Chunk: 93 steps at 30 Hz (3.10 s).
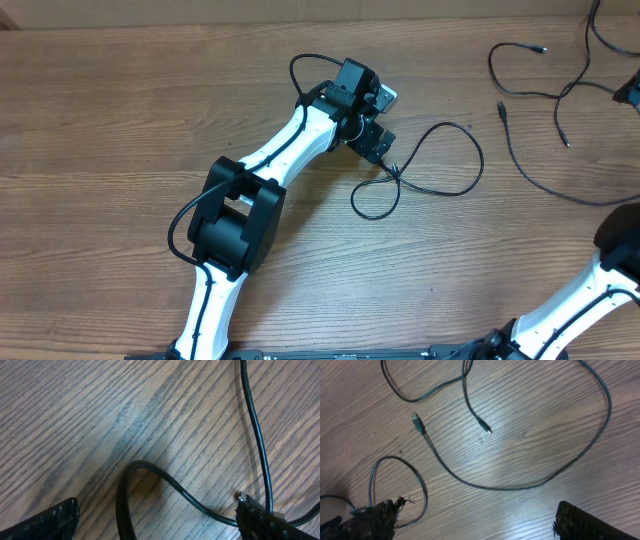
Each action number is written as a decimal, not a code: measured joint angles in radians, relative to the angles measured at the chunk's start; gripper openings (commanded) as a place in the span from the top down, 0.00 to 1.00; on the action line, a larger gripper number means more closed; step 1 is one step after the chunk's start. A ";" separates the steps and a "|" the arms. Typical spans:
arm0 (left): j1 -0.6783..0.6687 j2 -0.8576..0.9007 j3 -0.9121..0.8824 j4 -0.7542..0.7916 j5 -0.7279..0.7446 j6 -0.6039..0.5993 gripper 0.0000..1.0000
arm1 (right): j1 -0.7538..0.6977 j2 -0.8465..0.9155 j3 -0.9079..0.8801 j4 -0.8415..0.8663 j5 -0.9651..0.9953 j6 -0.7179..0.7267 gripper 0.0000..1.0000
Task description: Untangle cables
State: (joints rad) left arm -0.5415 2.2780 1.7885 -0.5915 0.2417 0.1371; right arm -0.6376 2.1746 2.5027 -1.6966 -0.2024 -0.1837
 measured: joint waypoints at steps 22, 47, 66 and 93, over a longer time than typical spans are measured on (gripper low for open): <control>0.000 0.000 0.000 -0.001 0.000 0.000 0.00 | 0.005 -0.554 -0.937 0.437 0.031 0.049 0.00; 0.000 0.000 0.000 0.000 0.000 0.000 0.00 | 0.005 -0.405 -1.520 1.031 0.224 0.102 0.00; 0.000 0.000 0.000 0.000 0.000 0.000 0.00 | 0.010 -0.381 -1.521 1.245 0.278 0.056 0.00; 0.000 0.000 0.000 0.000 0.000 0.000 0.00 | 0.010 -0.075 -1.437 1.896 0.200 0.078 0.00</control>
State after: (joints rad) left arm -0.5415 2.2780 1.7885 -0.5915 0.2413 0.1371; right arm -0.6277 2.0995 1.0653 0.1989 -0.0029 -0.1059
